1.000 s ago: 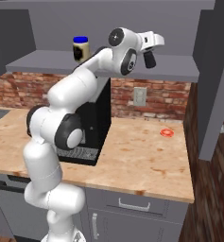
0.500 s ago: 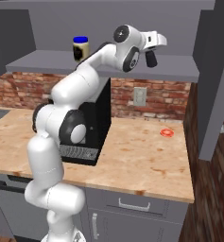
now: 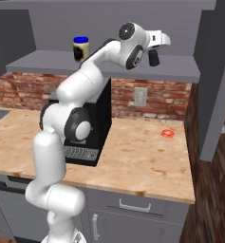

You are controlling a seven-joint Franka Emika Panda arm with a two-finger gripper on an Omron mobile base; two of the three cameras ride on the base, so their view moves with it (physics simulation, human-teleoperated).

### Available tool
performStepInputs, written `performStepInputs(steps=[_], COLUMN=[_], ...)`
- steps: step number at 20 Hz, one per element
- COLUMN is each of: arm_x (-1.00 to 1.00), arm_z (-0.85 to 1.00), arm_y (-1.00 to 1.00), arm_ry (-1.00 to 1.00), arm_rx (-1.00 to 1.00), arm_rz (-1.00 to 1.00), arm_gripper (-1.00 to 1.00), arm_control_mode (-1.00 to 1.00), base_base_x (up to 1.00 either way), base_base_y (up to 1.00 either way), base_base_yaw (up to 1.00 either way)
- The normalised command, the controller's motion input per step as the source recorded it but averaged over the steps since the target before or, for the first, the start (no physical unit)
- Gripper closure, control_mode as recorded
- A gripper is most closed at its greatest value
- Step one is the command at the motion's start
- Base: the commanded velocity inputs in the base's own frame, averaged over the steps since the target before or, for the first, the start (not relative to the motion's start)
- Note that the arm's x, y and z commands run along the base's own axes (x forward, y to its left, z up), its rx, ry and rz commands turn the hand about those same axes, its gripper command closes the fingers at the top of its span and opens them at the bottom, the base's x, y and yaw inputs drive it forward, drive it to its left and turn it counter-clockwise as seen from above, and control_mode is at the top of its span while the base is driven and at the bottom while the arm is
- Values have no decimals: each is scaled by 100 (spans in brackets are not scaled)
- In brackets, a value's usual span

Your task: Pick the shaker and mayonnaise from the counter and place them in the cabinet.

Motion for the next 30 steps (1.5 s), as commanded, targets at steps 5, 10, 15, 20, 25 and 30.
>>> performStepInputs(steps=[5, 10, 15, 20, 25, 30], arm_x=[34, 38, 6, 0, 0, 0], arm_z=[-27, -38, -33, -28, -19, -9], arm_y=[-9, -7, -9, -10, -6, 0], arm_ry=[0, 0, 0, 0, 0, 0], arm_rx=[5, 6, 4, 5, 5, 5], arm_rz=[0, 0, 0, 0, 0, 0], arm_gripper=[100, -100, -100, -100, -100, -100], arm_control_mode=[-100, -100, -100, -100, -100, -100], base_base_x=[0, 0, 0, 0, 0, 0], base_base_y=[0, 0, 0, 0, 0, 0], base_base_yaw=[0, 0, 0, 0, 0, 0])
